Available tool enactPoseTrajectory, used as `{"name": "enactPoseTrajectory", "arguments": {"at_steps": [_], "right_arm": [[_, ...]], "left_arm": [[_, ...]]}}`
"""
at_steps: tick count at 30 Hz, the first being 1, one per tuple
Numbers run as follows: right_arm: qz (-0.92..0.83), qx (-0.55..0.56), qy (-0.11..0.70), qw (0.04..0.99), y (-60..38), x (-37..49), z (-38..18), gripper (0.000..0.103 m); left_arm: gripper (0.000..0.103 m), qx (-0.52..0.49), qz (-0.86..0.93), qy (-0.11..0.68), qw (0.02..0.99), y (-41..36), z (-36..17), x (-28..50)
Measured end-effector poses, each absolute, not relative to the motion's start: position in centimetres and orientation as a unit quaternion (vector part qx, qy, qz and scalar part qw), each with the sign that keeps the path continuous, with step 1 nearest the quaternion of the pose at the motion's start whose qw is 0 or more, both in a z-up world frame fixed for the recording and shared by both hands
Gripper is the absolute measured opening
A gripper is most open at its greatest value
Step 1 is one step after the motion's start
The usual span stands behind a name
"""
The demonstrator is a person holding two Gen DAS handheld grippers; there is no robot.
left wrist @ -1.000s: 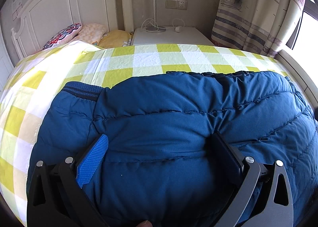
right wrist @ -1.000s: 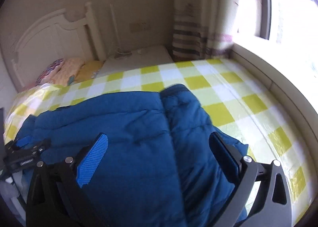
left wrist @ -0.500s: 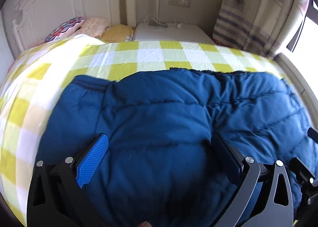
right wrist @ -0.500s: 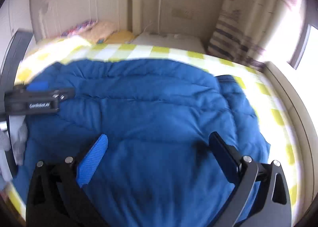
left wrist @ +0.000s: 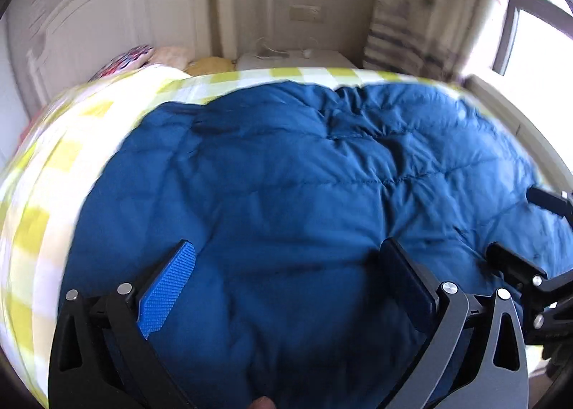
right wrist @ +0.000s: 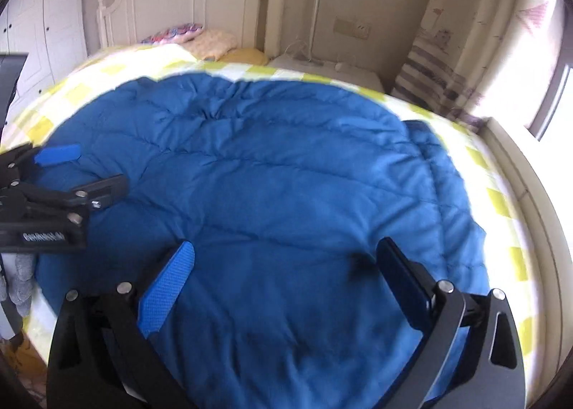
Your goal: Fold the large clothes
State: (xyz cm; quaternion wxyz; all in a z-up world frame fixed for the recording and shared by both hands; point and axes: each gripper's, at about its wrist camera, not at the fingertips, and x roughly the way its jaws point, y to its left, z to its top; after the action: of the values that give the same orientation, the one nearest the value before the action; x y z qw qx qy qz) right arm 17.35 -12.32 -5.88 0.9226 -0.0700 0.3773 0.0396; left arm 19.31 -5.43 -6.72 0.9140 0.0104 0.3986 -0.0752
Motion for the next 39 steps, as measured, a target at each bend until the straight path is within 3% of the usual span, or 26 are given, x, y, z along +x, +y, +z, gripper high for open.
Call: {"name": "enactPoseTrajectory", "arguments": {"at_steps": [4,7,13,17,23,28,30,35,39], "right_arm": [[0.065,-0.047,0.354,0.932,-13.9,14.6,-5.0,0.1],[0.071,-0.055,0.371,0.924,-14.0,14.8,-8.0,0.101],[0.051,-0.064,0.366,0.927,-12.2,13.8,-6.7,0.101],[0.068,-0.108,0.361,0.924,-9.9,13.3,-8.6,0.101],[0.039,-0.1,0.347,0.932,-13.0,12.8,-6.7,0.1],[-0.033,0.001,0.376,0.926,-22.1,12.5,-8.5,0.101],[0.008,0.048,0.364,0.93,-23.8,12.2,-9.6,0.101],[0.001,0.043,0.366,0.93,-24.1,11.9,-8.2,0.1],[-0.018,0.155,0.331,0.931,-28.2,8.1,-7.0,0.1]], "left_arm": [[0.099,0.029,-0.086,0.4,0.912,-4.2,-8.0,17.1],[0.099,0.078,-0.074,0.376,0.921,-5.3,-9.0,16.2],[0.099,0.051,-0.067,0.389,0.917,-5.3,-7.6,15.0],[0.099,0.095,-0.059,0.376,0.92,-6.1,-9.2,14.3],[0.099,0.058,-0.056,0.371,0.925,-3.3,-6.9,14.1],[0.099,0.006,0.0,0.393,0.919,3.1,-8.5,15.9],[0.099,0.005,-0.013,0.389,0.921,3.5,-9.0,16.0],[0.099,0.017,-0.005,0.395,0.919,3.3,-9.0,16.4],[0.099,0.005,-0.019,0.393,0.919,3.9,-9.2,16.3]]}}
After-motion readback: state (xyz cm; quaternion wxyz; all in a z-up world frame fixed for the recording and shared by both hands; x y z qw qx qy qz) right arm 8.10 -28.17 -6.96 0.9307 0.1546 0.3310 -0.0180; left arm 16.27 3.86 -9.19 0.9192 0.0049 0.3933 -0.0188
